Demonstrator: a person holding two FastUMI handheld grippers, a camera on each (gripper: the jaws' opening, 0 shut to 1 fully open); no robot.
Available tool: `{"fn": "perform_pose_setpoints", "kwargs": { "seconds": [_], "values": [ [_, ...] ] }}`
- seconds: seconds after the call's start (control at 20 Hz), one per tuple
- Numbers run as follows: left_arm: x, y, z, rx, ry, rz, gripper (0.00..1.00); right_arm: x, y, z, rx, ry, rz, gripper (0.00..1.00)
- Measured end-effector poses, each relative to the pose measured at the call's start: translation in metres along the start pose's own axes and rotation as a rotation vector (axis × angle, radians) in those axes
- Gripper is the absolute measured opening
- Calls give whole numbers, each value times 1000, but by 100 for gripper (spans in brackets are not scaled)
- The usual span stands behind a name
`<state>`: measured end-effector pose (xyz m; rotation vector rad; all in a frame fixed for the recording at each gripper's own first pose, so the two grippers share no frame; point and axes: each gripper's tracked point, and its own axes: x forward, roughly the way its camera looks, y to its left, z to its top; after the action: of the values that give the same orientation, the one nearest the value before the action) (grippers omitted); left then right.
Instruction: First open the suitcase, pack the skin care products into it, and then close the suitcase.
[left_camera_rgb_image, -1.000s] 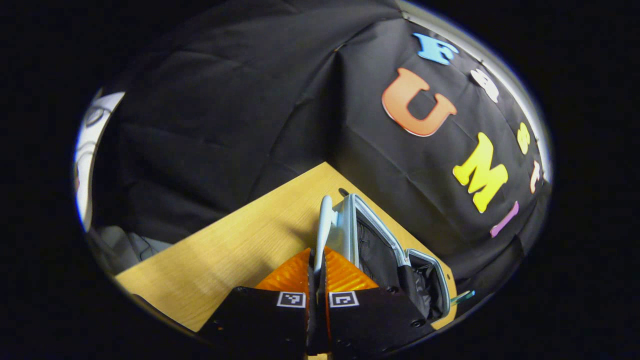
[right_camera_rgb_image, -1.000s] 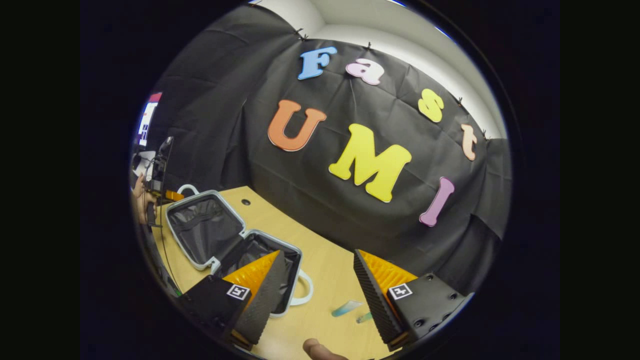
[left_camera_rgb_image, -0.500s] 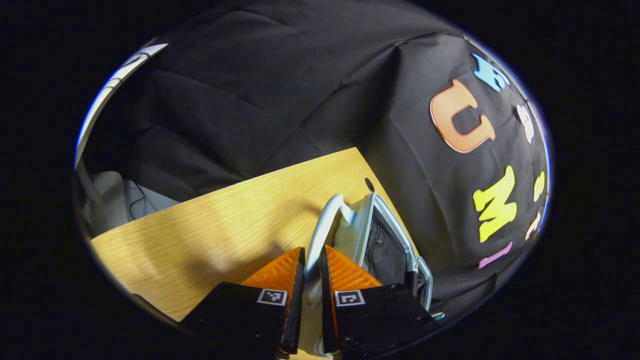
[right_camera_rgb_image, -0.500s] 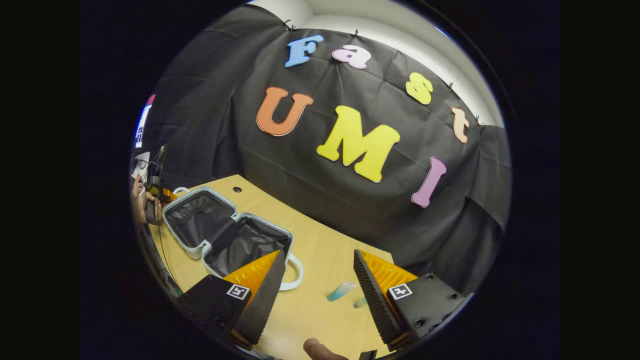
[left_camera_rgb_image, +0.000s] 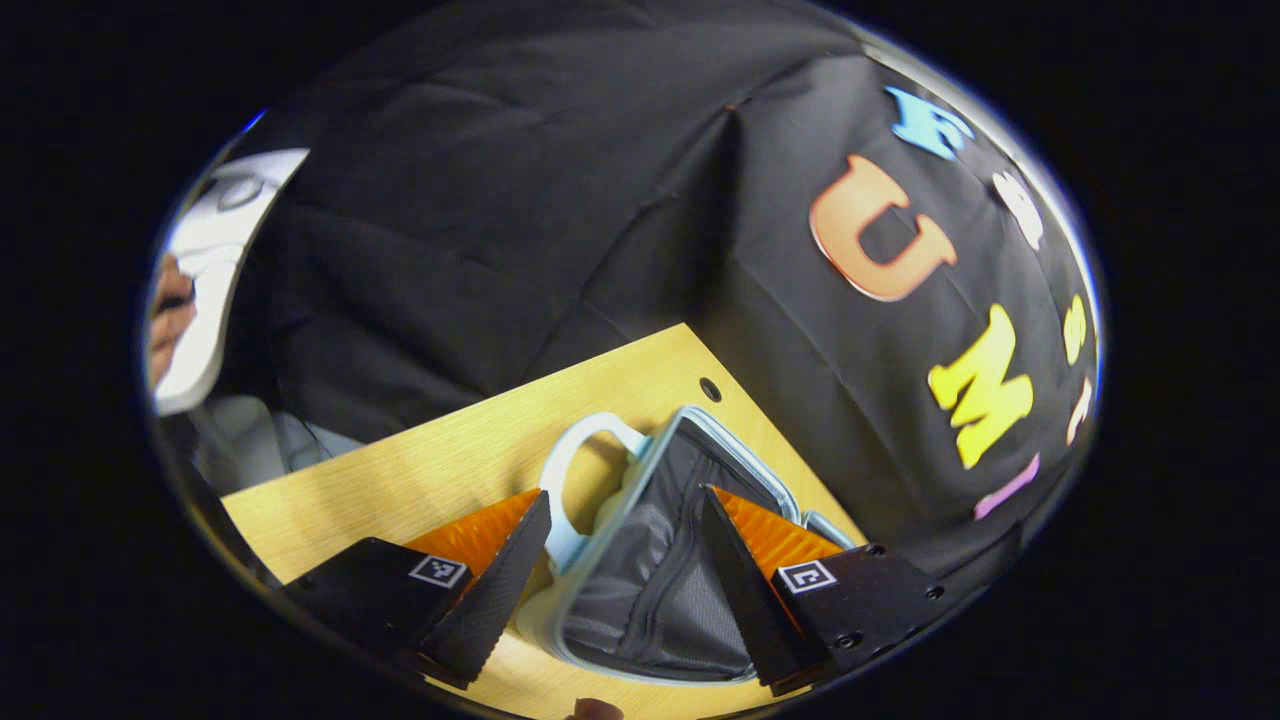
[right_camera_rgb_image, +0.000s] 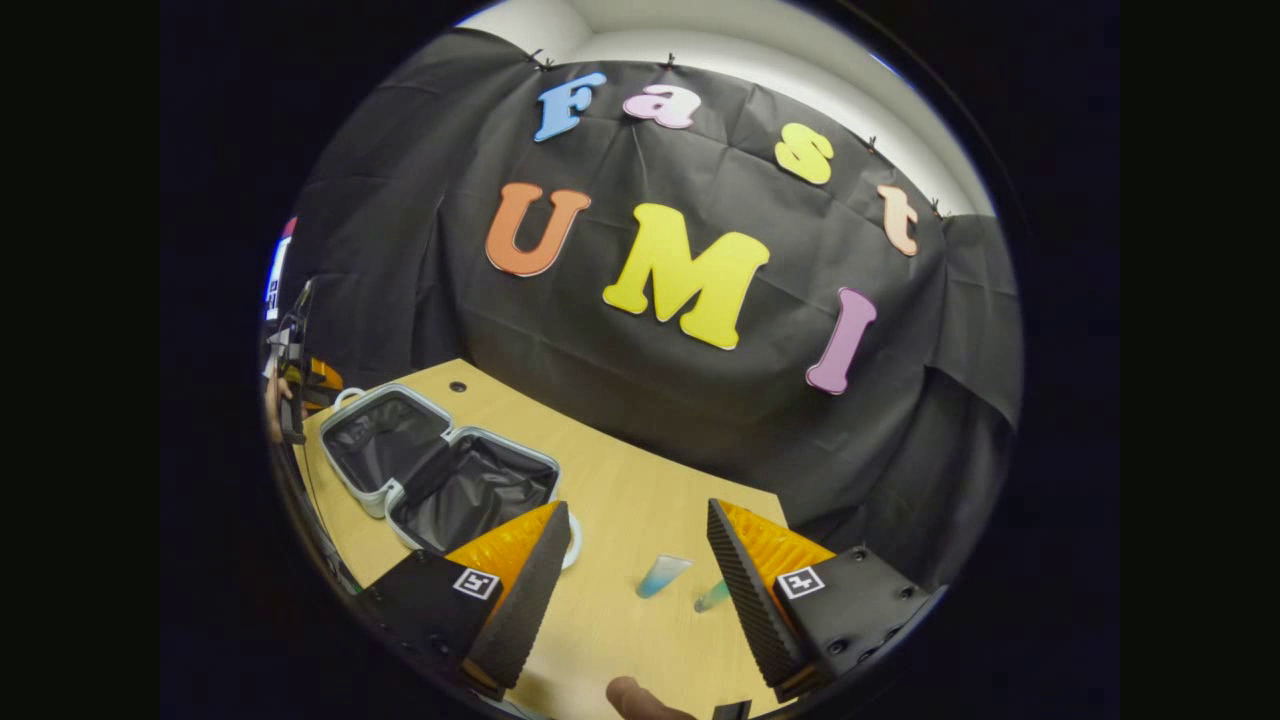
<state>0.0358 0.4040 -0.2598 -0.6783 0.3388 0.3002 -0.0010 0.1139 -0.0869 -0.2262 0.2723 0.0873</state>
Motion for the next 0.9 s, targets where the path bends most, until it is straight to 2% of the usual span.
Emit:
{"fn": "perform_pose_setpoints", "kwargs": {
  "seconds": [0.15, 0.25, 0.4, 0.55, 0.6, 0.85, 0.9],
  "values": [
    [-30, -64, 14, 352, -163, 69, 97, 3, -29, -15, 19, 5, -3, 82],
    [-45, -120, 1, 462, -192, 17, 97, 19, -66, -24, 40, 13, -13, 82],
    [-61, -204, -49, 478, -150, -87, 98, 27, -96, -47, 99, 43, -28, 82],
    [-55, -266, -102, 524, -130, -155, 100, 35, -126, -69, 129, 65, -51, 80],
    [-54, -282, -120, 537, -115, -174, 98, 38, -135, -76, 131, 69, -55, 82],
    [-54, -357, -208, 606, -33, -251, 100, 57, -169, -112, 149, 100, -59, 82],
    [-53, -367, -228, 624, -10, -266, 98, 62, -175, -121, 153, 108, -60, 82]
  ]
}}
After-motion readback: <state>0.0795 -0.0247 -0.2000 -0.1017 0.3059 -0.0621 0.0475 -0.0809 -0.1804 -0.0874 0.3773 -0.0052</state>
